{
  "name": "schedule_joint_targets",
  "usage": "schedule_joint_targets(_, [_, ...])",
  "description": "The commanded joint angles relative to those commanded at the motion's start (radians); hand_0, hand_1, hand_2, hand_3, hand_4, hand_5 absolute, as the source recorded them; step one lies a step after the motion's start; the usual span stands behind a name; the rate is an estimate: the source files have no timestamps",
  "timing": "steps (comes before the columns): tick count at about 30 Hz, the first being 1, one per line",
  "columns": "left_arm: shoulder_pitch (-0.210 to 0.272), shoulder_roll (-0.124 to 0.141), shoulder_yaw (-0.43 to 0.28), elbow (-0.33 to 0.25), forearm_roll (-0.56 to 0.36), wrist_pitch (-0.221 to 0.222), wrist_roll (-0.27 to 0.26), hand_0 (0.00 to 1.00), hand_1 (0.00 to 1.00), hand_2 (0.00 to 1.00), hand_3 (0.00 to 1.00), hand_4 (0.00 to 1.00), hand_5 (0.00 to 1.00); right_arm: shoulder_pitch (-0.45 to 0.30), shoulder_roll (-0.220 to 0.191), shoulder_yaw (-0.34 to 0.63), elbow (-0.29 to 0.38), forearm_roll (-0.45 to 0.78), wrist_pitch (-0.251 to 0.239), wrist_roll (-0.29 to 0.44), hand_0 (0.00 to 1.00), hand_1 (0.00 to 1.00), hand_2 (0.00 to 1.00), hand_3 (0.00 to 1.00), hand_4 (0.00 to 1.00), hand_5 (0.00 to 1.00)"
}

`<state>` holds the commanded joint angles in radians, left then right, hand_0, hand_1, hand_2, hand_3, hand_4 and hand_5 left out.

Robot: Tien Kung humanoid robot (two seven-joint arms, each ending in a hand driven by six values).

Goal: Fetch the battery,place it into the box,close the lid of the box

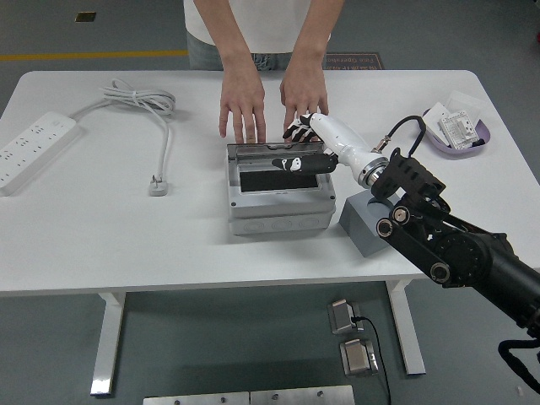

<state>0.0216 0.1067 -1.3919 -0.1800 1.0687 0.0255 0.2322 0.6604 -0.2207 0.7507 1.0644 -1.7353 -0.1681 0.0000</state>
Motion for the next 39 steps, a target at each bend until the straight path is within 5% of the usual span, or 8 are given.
schedule_joint_targets(8, [0.000,-0.002,0.004,0.000,-0.004,0.000,-0.002,0.656,0.646,0.619,0.645,0.695,0.269,-0.037,-0.009,0.001,0.067,-0.038,0.012,-0.029,0.693,0.517,0.579,0.609,0.923,0.491])
schedule_joint_targets(20, [0.002,-0.004,0.005,0.000,-0.007,0.002,-0.001,0.656,0.646,0.619,0.646,0.695,0.270,-0.072,-0.010,0.022,0.081,-0.055,0.036,-0.044,0.692,0.516,0.577,0.607,0.916,0.499])
schedule_joint_targets(39, [0.010,-0.008,0.009,0.000,-0.016,0.002,0.000,0.656,0.646,0.618,0.646,0.694,0.269,-0.228,-0.076,0.358,0.149,-0.151,0.056,-0.040,0.682,0.501,0.567,0.601,0.914,0.514])
